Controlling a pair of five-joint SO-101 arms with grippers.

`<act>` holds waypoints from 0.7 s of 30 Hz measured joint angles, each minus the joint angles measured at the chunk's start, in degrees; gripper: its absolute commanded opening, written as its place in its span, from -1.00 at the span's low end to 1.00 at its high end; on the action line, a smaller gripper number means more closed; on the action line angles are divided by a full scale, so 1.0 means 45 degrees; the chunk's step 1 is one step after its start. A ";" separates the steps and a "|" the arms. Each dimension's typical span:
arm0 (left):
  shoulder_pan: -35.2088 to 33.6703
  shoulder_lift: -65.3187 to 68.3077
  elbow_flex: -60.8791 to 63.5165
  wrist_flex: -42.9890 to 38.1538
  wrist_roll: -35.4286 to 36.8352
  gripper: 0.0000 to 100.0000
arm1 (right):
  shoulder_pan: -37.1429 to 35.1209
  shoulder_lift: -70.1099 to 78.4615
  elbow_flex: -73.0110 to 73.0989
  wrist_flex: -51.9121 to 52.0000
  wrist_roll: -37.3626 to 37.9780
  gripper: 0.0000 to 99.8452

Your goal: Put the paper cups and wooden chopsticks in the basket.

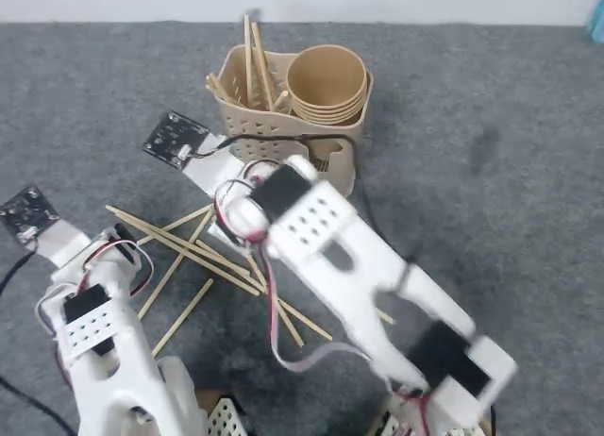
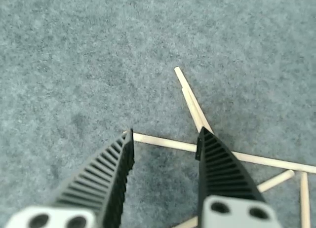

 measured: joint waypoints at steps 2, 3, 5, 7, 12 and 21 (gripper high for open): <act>0.0000 0.0000 0.0000 0.0000 0.0000 -0.60 | -0.0176 -0.1270 0.0000 0.0293 0.0000 -0.98; 0.0000 0.0000 0.0000 0.0000 0.0000 -0.60 | -0.0195 -0.1915 0.0000 0.0586 0.0000 -0.98; 0.0000 0.0000 0.0078 0.0000 0.0000 -0.60 | -0.0195 -0.3223 0.0000 0.1387 -0.0215 -0.98; 0.0000 0.0000 0.0098 0.0000 0.0000 -0.60 | -0.0176 -0.4571 0.0176 0.1915 -0.0567 -0.98; 0.0000 0.0000 0.0098 0.0000 0.0000 -0.60 | -0.0195 -0.7600 0.2305 0.0957 -0.0781 -0.98; 0.0000 0.0000 0.0098 0.0000 0.0000 -0.60 | 0.0586 -0.9631 0.6525 -0.6056 -0.1426 -0.98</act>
